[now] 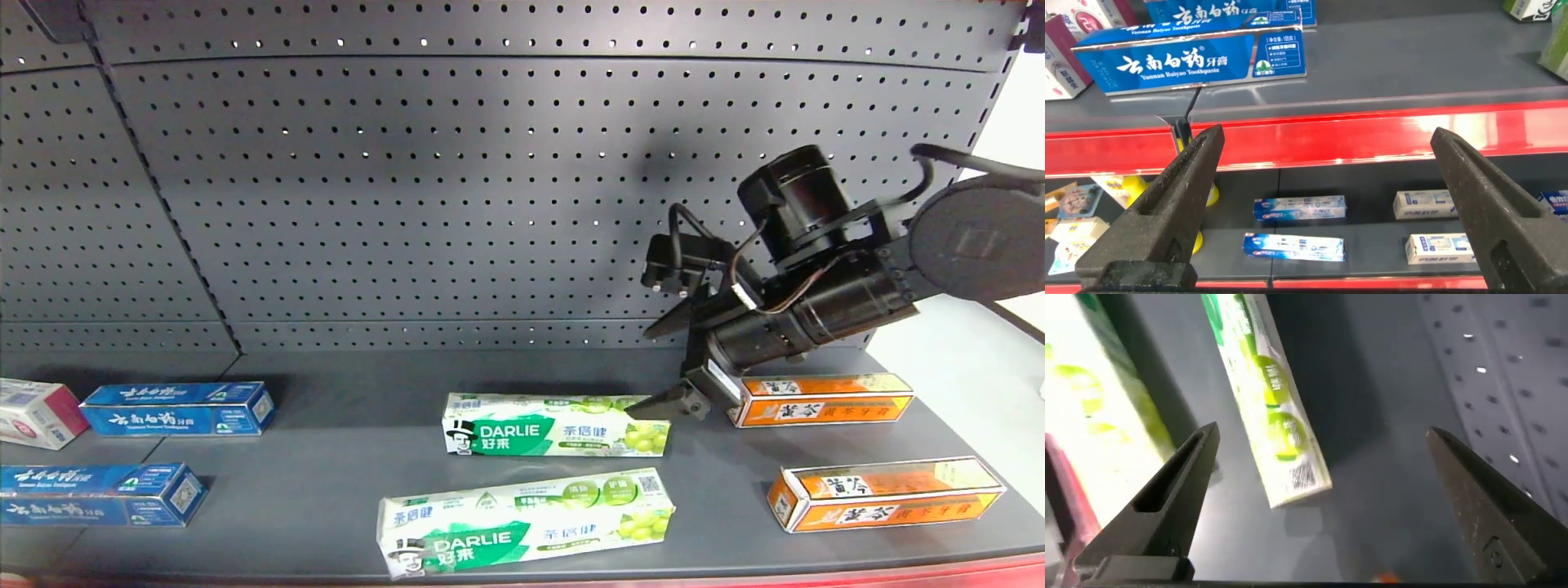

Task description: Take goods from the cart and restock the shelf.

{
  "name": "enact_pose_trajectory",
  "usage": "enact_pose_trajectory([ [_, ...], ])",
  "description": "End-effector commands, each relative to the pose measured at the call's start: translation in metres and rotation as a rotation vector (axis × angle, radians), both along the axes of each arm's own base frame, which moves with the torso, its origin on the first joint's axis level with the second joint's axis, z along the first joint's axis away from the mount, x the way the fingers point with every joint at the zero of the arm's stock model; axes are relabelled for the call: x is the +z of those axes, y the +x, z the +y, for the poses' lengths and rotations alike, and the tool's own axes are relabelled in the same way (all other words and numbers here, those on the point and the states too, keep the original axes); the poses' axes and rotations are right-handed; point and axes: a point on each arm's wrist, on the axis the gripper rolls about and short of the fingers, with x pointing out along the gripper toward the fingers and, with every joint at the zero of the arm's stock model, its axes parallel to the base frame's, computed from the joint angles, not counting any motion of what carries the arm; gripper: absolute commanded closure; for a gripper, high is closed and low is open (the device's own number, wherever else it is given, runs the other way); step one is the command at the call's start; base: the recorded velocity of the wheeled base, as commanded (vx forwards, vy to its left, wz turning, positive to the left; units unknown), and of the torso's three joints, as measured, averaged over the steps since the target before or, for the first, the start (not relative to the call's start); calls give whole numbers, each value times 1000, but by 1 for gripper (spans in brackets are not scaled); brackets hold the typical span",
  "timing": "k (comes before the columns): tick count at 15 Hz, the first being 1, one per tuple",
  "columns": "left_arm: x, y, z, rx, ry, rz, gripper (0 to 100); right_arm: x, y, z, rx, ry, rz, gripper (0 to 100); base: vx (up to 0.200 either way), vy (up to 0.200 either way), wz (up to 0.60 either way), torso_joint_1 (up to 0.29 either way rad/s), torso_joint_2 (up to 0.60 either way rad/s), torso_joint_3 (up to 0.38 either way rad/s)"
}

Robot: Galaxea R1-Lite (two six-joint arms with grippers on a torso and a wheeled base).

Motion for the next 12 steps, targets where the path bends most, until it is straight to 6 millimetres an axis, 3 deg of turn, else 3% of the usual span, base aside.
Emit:
enact_pose_trajectory([
  [1, 0, 0, 0, 1, 0, 1, 0, 18, -20, -23, -59, 24, -46, 0, 0, 0, 0, 0, 0, 0],
  [4, 0, 0, 0, 1, 0, 1, 0, 7, -14, -39, -175, -42, -71, 0, 0, 0, 0, 0, 0, 0],
  [12, 0, 0, 0, 1, 0, 1, 0, -20, -4, -38, -240, -122, -47, 0, 0, 0, 0, 0, 0, 0],
])
